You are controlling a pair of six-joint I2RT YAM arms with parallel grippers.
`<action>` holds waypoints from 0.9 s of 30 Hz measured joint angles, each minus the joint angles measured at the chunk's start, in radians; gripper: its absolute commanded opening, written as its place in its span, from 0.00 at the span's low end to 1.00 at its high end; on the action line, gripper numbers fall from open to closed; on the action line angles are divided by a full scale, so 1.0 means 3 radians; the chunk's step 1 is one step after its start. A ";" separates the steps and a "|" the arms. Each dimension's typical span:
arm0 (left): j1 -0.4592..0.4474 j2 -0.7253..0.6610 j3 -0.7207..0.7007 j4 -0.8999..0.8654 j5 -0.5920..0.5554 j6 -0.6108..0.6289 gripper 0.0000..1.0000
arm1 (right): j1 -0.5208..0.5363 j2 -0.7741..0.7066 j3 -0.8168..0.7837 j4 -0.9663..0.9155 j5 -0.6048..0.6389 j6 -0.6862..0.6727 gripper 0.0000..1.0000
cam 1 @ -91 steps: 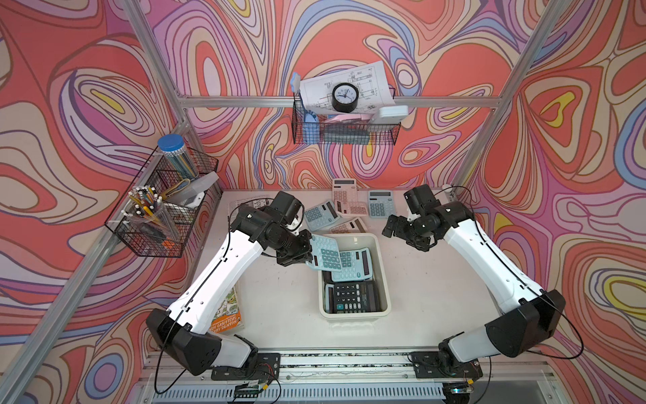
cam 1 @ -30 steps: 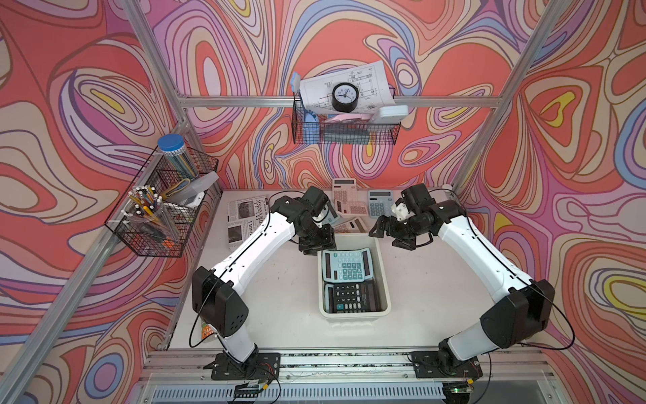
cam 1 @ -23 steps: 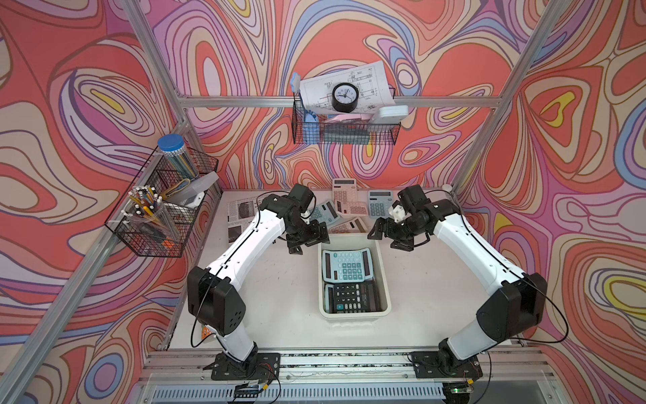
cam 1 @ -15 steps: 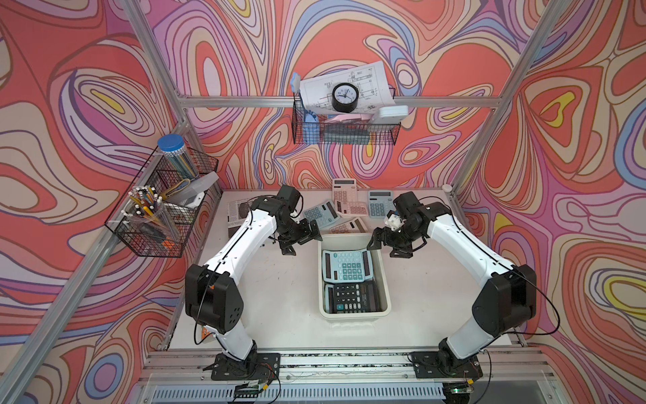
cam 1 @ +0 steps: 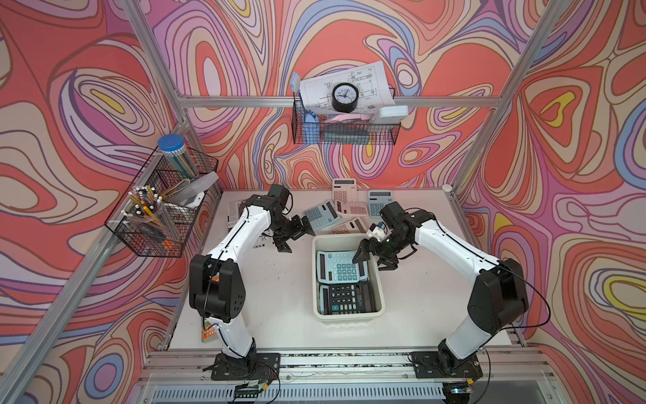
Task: Put the calculator in the storage box
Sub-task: Move the calculator to the center of the board.
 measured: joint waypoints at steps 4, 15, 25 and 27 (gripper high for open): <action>0.0028 0.0057 0.0093 -0.0006 0.0071 -0.0011 0.95 | 0.0046 0.0000 0.0020 0.0046 -0.0005 0.0108 0.95; 0.0074 0.0083 0.0216 -0.0046 0.0193 -0.0013 0.95 | -0.0262 0.0000 0.0610 0.0277 0.0838 0.0899 0.97; 0.0108 0.0310 0.0267 0.0057 0.0247 -0.0114 0.94 | -0.0805 0.0621 0.0760 0.1397 0.0865 0.1865 0.85; 0.0109 0.0310 0.0313 0.0046 0.0234 -0.0127 0.94 | -0.0879 0.0928 0.0895 0.1582 0.0807 0.2018 0.85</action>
